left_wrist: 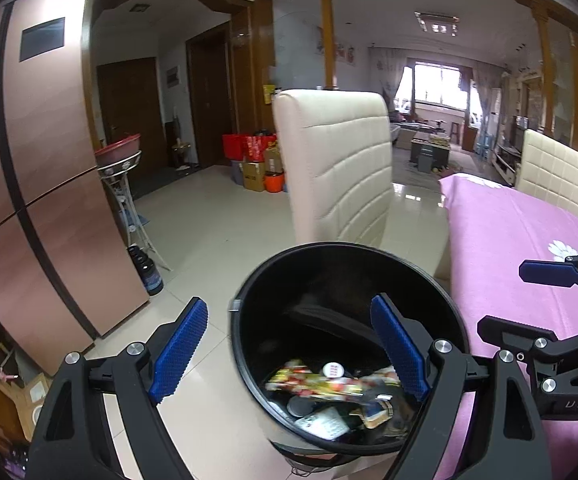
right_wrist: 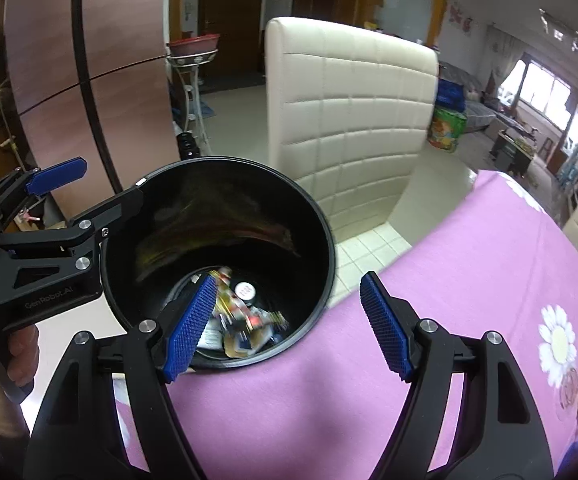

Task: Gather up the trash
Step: 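Open the left tool over the bin while the right tool releases the wrapper inside, then move both open tools back over the table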

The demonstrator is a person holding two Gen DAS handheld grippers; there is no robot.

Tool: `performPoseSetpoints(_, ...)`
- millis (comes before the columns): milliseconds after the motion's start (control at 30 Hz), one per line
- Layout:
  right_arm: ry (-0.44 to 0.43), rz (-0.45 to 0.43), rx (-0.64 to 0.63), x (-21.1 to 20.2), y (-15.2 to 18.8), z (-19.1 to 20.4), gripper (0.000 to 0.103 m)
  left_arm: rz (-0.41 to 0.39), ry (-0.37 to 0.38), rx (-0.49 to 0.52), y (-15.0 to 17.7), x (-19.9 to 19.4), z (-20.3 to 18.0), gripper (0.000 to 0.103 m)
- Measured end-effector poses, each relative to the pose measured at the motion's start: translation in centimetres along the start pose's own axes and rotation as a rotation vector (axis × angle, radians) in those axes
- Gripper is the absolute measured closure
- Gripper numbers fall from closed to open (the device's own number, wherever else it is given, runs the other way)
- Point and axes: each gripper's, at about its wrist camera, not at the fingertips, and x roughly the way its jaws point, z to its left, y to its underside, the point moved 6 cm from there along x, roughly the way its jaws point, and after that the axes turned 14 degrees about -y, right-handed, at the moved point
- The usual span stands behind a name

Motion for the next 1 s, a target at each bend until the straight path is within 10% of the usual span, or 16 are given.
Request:
performPoseSetpoints(467, 0.134, -0.047, 0.166, -6.6, 4.8, -8.1, 0.028, 0.013, 0.183, 0.103, -0.4, -2.4, -8.6, 0.021)
performPoseSetpoints(1000, 0.529, -0.078, 0.491, -20.4, 18.4, -20.9, 0.026, 0.057, 0.513, 0.248, 1.6, -9.8, -24.7, 0.021)
